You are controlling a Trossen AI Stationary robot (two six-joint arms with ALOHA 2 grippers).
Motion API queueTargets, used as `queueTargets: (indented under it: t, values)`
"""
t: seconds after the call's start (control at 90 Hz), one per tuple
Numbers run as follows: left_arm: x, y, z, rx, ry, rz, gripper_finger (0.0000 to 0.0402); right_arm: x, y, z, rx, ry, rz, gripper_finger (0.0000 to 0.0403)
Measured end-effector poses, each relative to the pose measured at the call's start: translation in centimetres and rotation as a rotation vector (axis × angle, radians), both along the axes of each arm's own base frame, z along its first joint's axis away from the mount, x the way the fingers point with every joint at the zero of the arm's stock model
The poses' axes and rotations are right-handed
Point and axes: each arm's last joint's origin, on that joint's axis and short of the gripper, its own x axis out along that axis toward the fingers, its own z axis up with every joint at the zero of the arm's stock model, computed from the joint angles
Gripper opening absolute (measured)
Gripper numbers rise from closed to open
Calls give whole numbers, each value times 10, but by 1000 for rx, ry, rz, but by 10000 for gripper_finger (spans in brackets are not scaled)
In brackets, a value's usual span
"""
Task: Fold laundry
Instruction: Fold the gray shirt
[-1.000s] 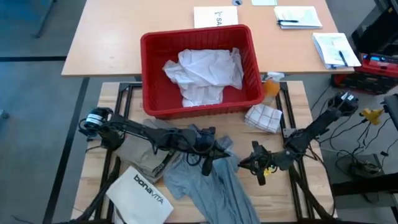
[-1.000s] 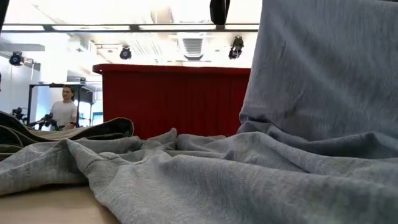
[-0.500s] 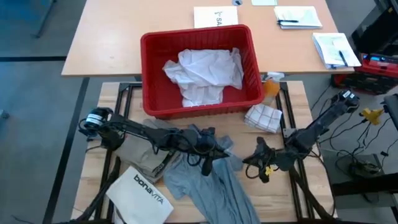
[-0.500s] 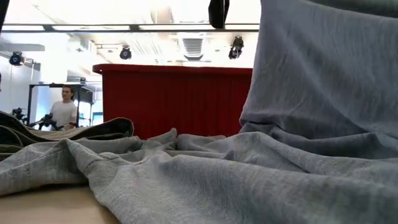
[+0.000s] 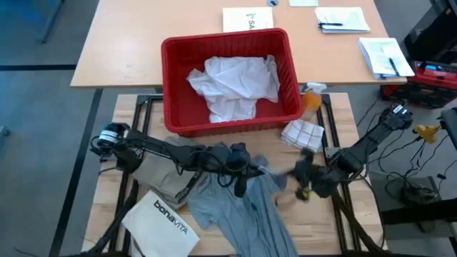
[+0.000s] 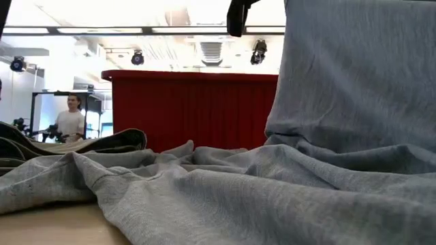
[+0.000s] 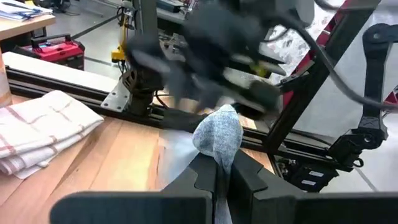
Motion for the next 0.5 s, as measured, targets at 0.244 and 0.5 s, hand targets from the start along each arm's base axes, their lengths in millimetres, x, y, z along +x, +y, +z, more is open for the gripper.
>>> queueTargets:
  t: [0.244,0.5]
  values:
    - [0,1,0,17,-2,-1,0,4,1,-3,40,95,228,0]
    - [0,1,0,18,-1,-9,0,11,0,-7,57,150,274,0]
